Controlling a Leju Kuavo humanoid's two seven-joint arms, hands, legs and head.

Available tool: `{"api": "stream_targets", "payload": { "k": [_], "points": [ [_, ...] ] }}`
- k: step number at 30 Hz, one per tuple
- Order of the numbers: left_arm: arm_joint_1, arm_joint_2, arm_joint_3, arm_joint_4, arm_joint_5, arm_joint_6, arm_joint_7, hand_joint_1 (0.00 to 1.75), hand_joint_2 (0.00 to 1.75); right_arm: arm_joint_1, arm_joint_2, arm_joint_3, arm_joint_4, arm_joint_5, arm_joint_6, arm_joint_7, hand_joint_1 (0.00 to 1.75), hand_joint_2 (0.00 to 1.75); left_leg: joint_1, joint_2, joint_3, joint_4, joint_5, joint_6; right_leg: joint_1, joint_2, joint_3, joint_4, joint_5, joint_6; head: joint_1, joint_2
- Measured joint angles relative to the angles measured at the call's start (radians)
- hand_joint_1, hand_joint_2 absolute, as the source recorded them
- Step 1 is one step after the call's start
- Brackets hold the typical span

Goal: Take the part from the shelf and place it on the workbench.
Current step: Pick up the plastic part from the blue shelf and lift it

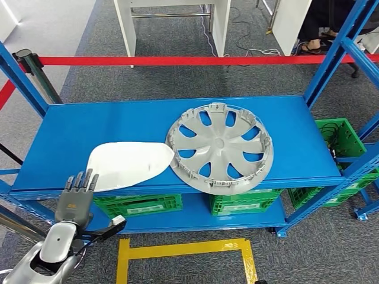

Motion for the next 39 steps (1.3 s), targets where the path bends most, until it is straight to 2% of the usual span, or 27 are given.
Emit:
{"api": "stream_targets", "payload": {
  "k": [6, 16, 20, 26, 28, 29, 31, 33, 36, 37, 39],
  "points": [
    [-0.066, -0.004, -0.012, 0.120, -0.012, 0.164, 0.024, 0.00, 1.75, -0.003, 0.000, 0.008, 0.000, 0.012, -0.002, 0.002, 0.00, 0.00, 0.000, 0.000, 0.000, 0.000, 0.000, 0.000, 0.000, 0.000, 0.000, 0.000, 0.000, 0.000, 0.000, 0.000],
    [-0.100, -0.008, -0.036, 0.179, -0.013, 0.186, 0.019, 0.00, 1.75, -0.003, 0.000, 0.016, 0.000, 0.015, -0.002, 0.002, 0.00, 0.00, 0.000, 0.000, 0.000, 0.000, 0.000, 0.000, 0.000, 0.000, 0.000, 0.000, 0.000, 0.000, 0.000, 0.000],
    [-0.102, -0.009, -0.046, 0.190, -0.013, 0.216, 0.018, 0.22, 1.75, -0.003, 0.000, 0.019, 0.000, 0.018, -0.004, 0.000, 0.00, 0.00, 0.000, 0.000, 0.000, 0.000, 0.000, 0.000, 0.000, 0.000, 0.000, 0.000, 0.000, 0.000, 0.000, 0.000],
    [-0.101, -0.017, -0.047, 0.209, -0.013, 0.249, 0.011, 0.24, 1.75, -0.003, 0.000, 0.024, 0.000, 0.020, -0.009, -0.002, 0.00, 0.00, 0.000, 0.000, 0.000, 0.000, 0.000, 0.000, 0.000, 0.000, 0.000, 0.000, 0.000, 0.000, 0.000, 0.000],
    [-0.101, -0.019, -0.047, 0.214, -0.013, 0.249, 0.010, 0.31, 1.75, -0.003, 0.000, 0.025, 0.000, 0.020, -0.009, -0.002, 0.00, 0.00, 0.000, 0.000, 0.000, 0.000, 0.000, 0.000, 0.000, 0.000, 0.000, 0.000, 0.000, 0.000, 0.000, 0.000],
    [-0.101, -0.019, -0.047, 0.216, -0.013, 0.249, 0.009, 0.37, 1.75, -0.003, 0.000, 0.025, 0.000, 0.020, -0.009, -0.002, 0.00, 0.00, 0.000, 0.000, 0.000, 0.000, 0.000, 0.000, 0.000, 0.000, 0.000, 0.000, 0.000, 0.000, 0.000, 0.000],
    [-0.101, -0.021, -0.047, 0.219, -0.013, 0.249, 0.007, 0.69, 1.75, -0.003, 0.000, 0.025, 0.000, 0.020, -0.009, -0.002, 0.00, 0.00, 0.000, 0.000, 0.000, 0.000, 0.000, 0.000, 0.000, 0.000, 0.000, 0.000, 0.000, 0.000, 0.000, 0.000],
    [-0.101, -0.022, -0.046, 0.223, -0.013, 0.250, 0.005, 0.78, 1.75, -0.003, 0.000, 0.025, 0.000, 0.021, -0.009, -0.003, 0.00, 0.00, 0.000, 0.000, 0.000, 0.000, 0.000, 0.000, 0.000, 0.000, 0.000, 0.000, 0.000, 0.000, 0.000, 0.000],
    [-0.100, -0.025, -0.042, 0.227, -0.013, 0.256, -0.004, 0.23, 1.75, -0.003, 0.000, 0.025, 0.000, 0.021, -0.009, -0.005, 0.00, 0.00, 0.000, 0.000, 0.000, 0.000, 0.000, 0.000, 0.000, 0.000, 0.000, 0.000, 0.000, 0.000, 0.000, 0.000],
    [-0.100, -0.026, -0.040, 0.227, -0.013, 0.257, -0.007, 0.12, 1.75, -0.003, 0.000, 0.025, 0.000, 0.021, -0.009, -0.006, 0.00, 0.00, 0.000, 0.000, 0.000, 0.000, 0.000, 0.000, 0.000, 0.000, 0.000, 0.000, 0.000, 0.000, 0.000, 0.000],
    [-0.097, -0.029, -0.035, 0.228, -0.013, 0.259, -0.016, 0.07, 1.75, -0.003, 0.000, 0.025, 0.000, 0.021, -0.009, -0.007, 0.00, 0.00, 0.000, 0.000, 0.000, 0.000, 0.000, 0.000, 0.000, 0.000, 0.000, 0.000, 0.000, 0.000, 0.000, 0.000]
  ]
}}
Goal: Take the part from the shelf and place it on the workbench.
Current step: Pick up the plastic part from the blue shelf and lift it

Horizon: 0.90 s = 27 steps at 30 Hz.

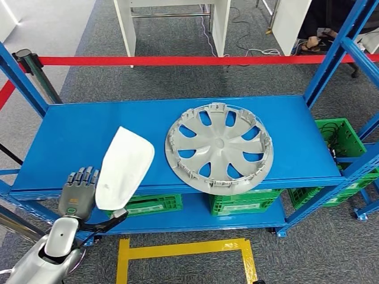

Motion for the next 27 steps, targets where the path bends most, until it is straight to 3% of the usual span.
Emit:
{"api": "stream_targets", "payload": {
  "k": [27],
  "points": [
    [0.013, -0.017, 0.017, 0.000, -0.001, 0.000, -0.011, 0.00, 1.75, 0.000, 0.000, 0.000, 0.000, 0.000, 0.000, -0.001, 0.00, 0.00, 0.000, 0.000, 0.000, 0.000, 0.000, 0.000, 0.000, 0.000, 0.000, 0.000, 0.000, 0.000, 0.000, 0.000]
  ]
}}
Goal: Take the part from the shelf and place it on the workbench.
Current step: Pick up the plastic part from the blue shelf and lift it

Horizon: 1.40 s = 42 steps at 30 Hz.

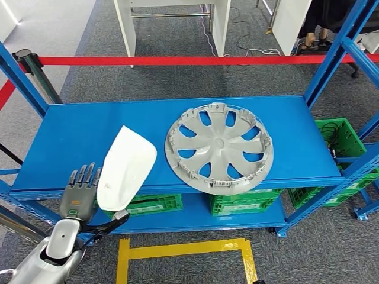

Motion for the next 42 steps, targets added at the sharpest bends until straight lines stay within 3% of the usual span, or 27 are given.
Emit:
{"api": "stream_targets", "payload": {
  "k": [7, 17, 27, 42],
  "points": [
    [0.015, -0.014, 0.013, -0.016, 0.000, -0.006, -0.045, 0.00, 1.75, 0.000, 0.000, 0.000, 0.000, -0.004, 0.000, -0.001, 0.00, 0.00, 0.000, 0.000, 0.000, 0.000, 0.000, 0.000, 0.000, 0.000, 0.000, 0.000, 0.000, 0.000, 0.000, 0.000],
    [0.078, -0.045, 0.022, -0.144, 0.052, -0.009, -0.132, 0.00, 1.75, 0.002, 0.000, 0.000, 0.000, -0.020, 0.000, -0.010, 0.00, 0.00, 0.000, 0.000, 0.000, 0.000, 0.000, 0.000, 0.000, 0.000, 0.000, 0.000, 0.000, 0.000, 0.000, 0.000],
    [0.195, -0.004, -0.062, -0.418, 0.000, -0.039, -0.156, 0.00, 1.75, 0.009, 0.000, 0.000, 0.000, -0.035, -0.004, -0.016, 0.00, 0.00, 0.000, 0.000, -0.001, 0.000, 0.000, 0.000, 0.000, 0.000, -0.001, 0.000, 0.000, 0.000, 0.000, 0.000],
    [0.210, 0.019, -0.094, -0.477, 0.000, -0.042, -0.154, 0.00, 1.75, 0.010, 0.000, 0.000, 0.000, -0.036, -0.004, -0.017, 0.00, 0.00, 0.000, 0.000, 0.000, 0.000, 0.000, 0.000, 0.000, 0.000, 0.000, 0.000, 0.000, 0.000, 0.000, 0.000]
  ]
}}
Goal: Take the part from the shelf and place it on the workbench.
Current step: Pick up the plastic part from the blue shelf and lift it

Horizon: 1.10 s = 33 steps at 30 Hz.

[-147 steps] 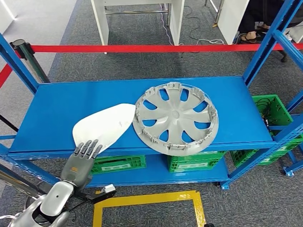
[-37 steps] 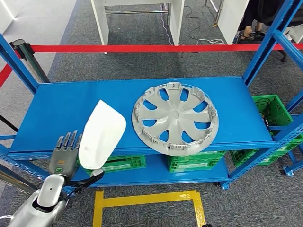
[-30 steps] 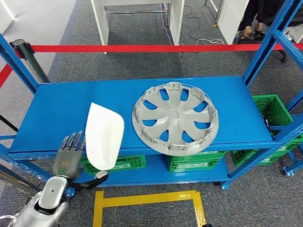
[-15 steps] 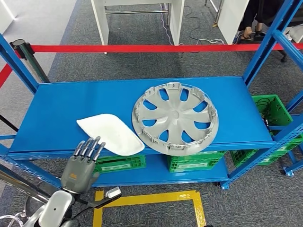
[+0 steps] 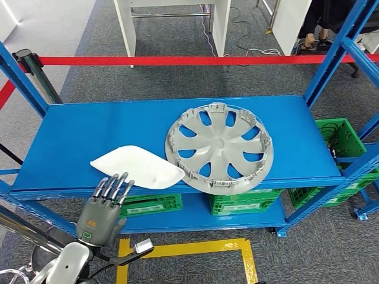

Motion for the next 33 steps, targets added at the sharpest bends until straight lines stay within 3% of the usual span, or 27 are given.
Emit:
{"api": "stream_targets", "payload": {
  "k": [14, 33],
  "points": [
    [-0.001, 0.009, -0.013, -0.011, 0.029, -0.026, 0.017, 0.00, 1.75, 0.000, 0.000, 0.000, 0.000, 0.001, 0.001, -0.003, 0.00, 0.00, 0.000, 0.000, 0.000, 0.000, 0.000, 0.000, 0.000, 0.000, 0.000, 0.000, 0.000, 0.000, 0.000, 0.000],
    [-0.069, 0.008, 0.097, 0.140, 0.081, -0.046, 0.042, 0.00, 1.75, -0.006, 0.000, 0.000, 0.000, 0.027, 0.001, 0.001, 0.00, 0.00, 0.000, 0.000, 0.000, 0.000, 0.000, 0.000, 0.000, 0.000, 0.000, 0.000, 0.000, 0.000, 0.000, 0.000]
  ]
}}
